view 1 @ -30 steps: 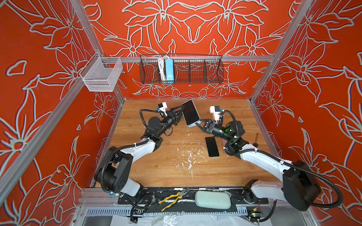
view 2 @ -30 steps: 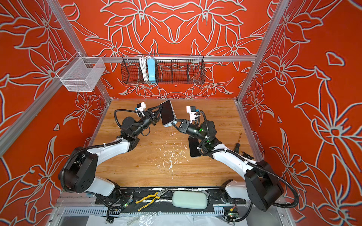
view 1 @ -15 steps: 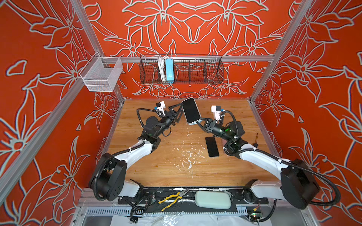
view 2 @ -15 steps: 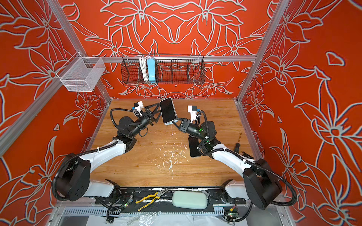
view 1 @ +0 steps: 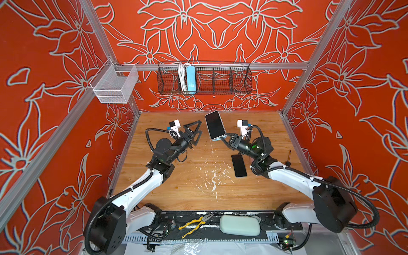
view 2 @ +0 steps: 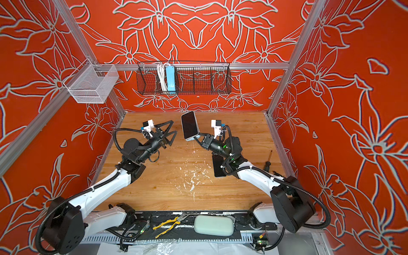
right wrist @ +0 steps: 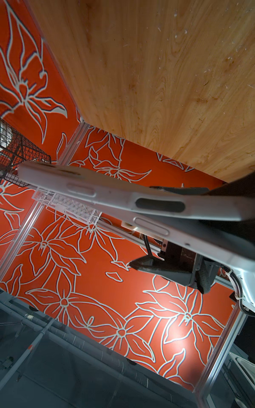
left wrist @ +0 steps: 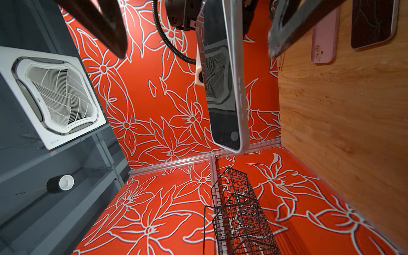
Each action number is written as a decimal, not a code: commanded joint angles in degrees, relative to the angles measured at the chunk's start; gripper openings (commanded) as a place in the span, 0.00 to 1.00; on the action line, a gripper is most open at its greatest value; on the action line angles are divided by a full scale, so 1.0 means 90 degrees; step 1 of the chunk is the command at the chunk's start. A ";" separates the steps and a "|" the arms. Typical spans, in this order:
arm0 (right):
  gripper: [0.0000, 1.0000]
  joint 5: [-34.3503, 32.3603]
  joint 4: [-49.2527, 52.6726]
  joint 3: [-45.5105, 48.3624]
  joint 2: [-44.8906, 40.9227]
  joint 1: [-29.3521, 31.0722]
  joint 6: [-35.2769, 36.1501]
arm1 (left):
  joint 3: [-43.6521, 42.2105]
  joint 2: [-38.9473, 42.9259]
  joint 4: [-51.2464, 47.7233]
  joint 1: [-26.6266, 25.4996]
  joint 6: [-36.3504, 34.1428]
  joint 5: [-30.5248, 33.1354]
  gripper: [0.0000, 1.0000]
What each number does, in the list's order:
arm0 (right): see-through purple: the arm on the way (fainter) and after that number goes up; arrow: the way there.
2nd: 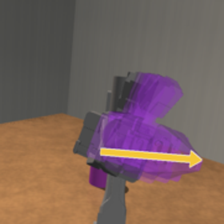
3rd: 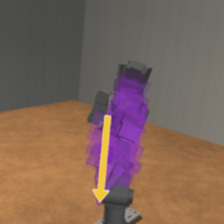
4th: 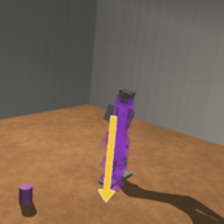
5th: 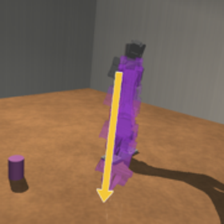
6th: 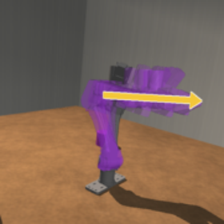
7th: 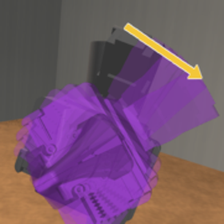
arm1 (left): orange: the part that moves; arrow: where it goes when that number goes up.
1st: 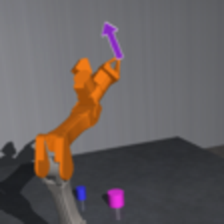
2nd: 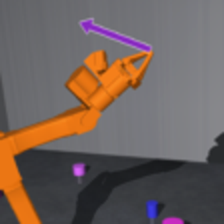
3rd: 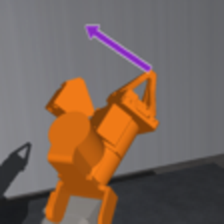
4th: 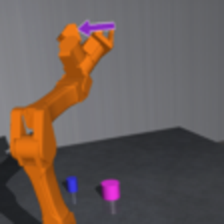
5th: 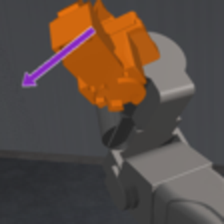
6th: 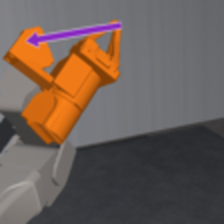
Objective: Take the phone out of the phone case
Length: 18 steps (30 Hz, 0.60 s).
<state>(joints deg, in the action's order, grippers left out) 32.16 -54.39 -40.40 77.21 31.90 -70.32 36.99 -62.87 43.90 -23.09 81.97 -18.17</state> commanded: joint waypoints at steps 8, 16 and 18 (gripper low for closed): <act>0.07 -0.0303 -0.1502 -0.0136 0.0591 0.0086 0.0305 | -0.0103 0.1097 -0.1426 -0.0927 0.1170 0.0858 0.97; 0.07 -0.0455 -0.1895 -0.0168 0.0864 0.0231 0.0262 | -0.0051 0.0550 -0.1059 -0.1349 0.1792 0.1331 0.97; 0.07 -0.0505 -0.1906 -0.0158 0.0871 0.0271 0.0284 | 0.0010 0.0327 -0.0836 -0.1378 0.1902 0.1353 0.97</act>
<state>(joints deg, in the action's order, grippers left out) 29.08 -64.14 -40.40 85.47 33.58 -68.45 35.73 -57.60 33.19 -34.89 95.94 -7.94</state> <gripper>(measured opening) 0.121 0.975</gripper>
